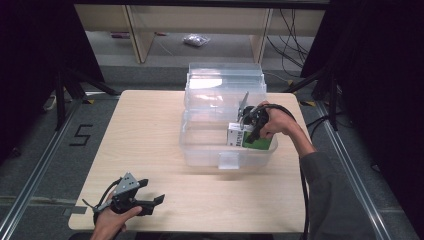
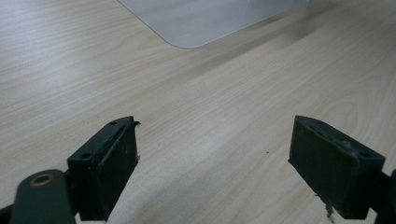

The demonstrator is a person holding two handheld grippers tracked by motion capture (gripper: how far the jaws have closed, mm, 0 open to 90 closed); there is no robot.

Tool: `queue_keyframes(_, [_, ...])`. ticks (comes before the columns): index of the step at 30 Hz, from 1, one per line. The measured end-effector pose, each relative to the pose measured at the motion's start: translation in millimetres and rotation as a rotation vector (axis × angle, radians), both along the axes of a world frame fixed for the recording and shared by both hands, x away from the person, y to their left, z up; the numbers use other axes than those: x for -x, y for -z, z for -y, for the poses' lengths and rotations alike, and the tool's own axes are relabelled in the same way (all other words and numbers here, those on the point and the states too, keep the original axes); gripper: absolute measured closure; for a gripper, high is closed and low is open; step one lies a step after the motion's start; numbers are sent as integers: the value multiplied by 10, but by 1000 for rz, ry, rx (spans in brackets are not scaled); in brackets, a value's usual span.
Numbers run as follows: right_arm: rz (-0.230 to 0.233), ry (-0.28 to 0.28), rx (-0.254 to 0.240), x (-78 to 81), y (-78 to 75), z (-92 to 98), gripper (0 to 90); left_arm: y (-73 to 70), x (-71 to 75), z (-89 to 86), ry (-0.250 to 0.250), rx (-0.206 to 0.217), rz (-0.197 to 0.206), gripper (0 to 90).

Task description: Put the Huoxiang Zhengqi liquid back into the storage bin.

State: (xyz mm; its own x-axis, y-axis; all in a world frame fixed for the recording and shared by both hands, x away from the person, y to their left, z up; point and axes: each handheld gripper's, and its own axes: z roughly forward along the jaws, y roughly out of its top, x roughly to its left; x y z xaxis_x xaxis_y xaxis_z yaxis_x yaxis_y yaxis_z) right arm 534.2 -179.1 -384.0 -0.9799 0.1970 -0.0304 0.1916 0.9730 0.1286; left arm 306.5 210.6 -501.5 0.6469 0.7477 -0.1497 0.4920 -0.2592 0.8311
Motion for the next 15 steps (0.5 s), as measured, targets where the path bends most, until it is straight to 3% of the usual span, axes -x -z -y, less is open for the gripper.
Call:
queue_keyframes(2, [-1,-6,-5,-3,20,-1,652,-1,2,2,-2,-2,1,148])
queue_keyframes(3, [-12,22,6,7,32,2,652,-2,2,1,-3,-1,1,148])
queue_keyframes(10, [-28,13,-18,-21,155,29,651,1,-2,1,2,0,-1,148])
queue_keyframes(11, [-37,37,-7,-3,156,28,650,2,-2,2,2,-1,-1,148])
queue_keyframes(12, [-15,-42,-27,-54,186,47,650,3,-1,4,1,0,-1,148])
queue_keyframes(15, [-35,-21,-32,-33,230,50,650,-1,0,3,0,-1,0,148])
